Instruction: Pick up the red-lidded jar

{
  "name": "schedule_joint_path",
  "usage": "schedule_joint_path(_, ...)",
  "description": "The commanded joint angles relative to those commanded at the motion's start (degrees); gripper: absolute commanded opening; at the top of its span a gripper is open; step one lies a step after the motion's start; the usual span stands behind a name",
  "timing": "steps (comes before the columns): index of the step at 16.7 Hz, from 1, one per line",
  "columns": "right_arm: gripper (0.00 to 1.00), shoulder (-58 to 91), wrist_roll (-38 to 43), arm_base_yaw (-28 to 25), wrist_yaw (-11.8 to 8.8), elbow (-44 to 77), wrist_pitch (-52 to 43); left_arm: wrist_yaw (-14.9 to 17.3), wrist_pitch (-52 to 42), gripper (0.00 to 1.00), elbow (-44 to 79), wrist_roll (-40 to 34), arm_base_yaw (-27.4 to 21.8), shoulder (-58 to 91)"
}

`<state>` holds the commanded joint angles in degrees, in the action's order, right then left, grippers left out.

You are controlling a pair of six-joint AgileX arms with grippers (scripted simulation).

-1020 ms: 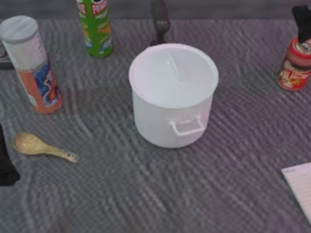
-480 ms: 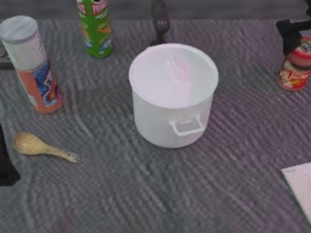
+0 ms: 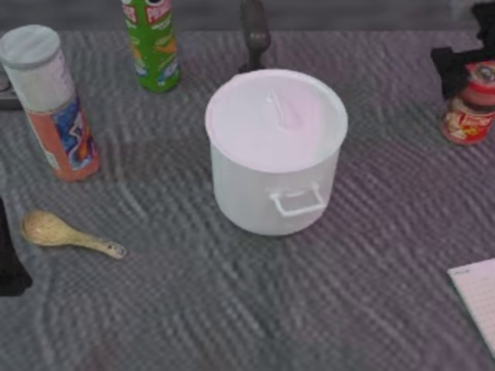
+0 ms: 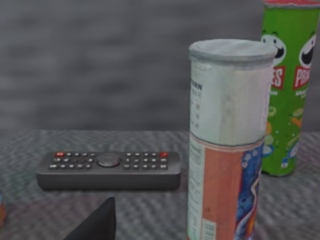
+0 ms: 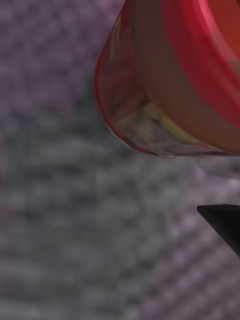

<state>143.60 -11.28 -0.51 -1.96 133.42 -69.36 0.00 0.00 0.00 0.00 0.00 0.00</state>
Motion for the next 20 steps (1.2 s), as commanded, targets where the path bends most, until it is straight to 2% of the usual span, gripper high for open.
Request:
schedule_joint_path(6,1.0,0.63,0.12,-0.13,0.03,-2.23,2.83,0.0,0.0,1.0,0.0,0.0,0.0,0.0)
schedule_joint_path(19,0.02,0.63,0.12,-0.13,0.03,-2.23,2.83,0.0,0.0,1.0,0.0,0.0,0.0,0.0)
schedule_joint_path(20,0.0,0.63,0.12,-0.13,0.03,-2.23,2.83,0.0,0.0,1.0,0.0,0.0,0.0,0.0)
